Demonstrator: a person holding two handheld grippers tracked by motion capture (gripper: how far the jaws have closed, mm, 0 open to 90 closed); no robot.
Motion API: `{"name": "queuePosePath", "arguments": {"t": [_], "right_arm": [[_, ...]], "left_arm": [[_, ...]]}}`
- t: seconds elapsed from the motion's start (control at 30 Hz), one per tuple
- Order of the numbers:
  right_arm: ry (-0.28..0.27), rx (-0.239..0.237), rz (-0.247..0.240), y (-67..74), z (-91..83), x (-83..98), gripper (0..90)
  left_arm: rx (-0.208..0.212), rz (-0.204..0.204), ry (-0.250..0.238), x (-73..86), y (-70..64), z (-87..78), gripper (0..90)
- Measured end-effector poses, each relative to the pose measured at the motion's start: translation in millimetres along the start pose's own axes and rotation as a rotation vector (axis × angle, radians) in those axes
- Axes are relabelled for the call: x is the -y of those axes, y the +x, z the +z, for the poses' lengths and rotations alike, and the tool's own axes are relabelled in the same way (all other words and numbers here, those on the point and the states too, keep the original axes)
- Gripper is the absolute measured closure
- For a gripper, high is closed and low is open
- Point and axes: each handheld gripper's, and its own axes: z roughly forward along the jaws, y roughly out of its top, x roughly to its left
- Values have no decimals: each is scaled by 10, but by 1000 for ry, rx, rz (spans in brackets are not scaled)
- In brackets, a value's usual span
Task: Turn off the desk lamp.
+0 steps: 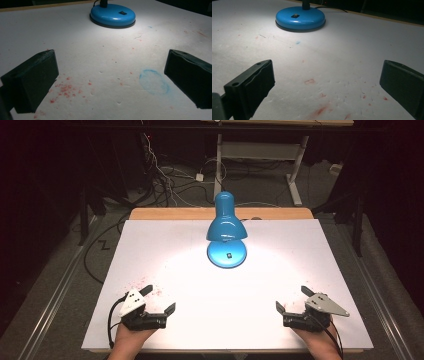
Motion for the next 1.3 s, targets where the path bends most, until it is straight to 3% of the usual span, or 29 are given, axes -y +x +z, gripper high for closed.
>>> {"name": "queuePosePath", "arguments": {"t": [0.17,0.4,1.3], "right_arm": [[-6,-8,-14,10,-7,-7,4],[-20,7,-5,-9,-38,-31,4],[2,3,1,-25,-37,-22,43]], "left_arm": [[8,2,19,18,15,52,0],[9,46,22,1,-38,32,0],[13,29,21,5,-11,34,0]]}}
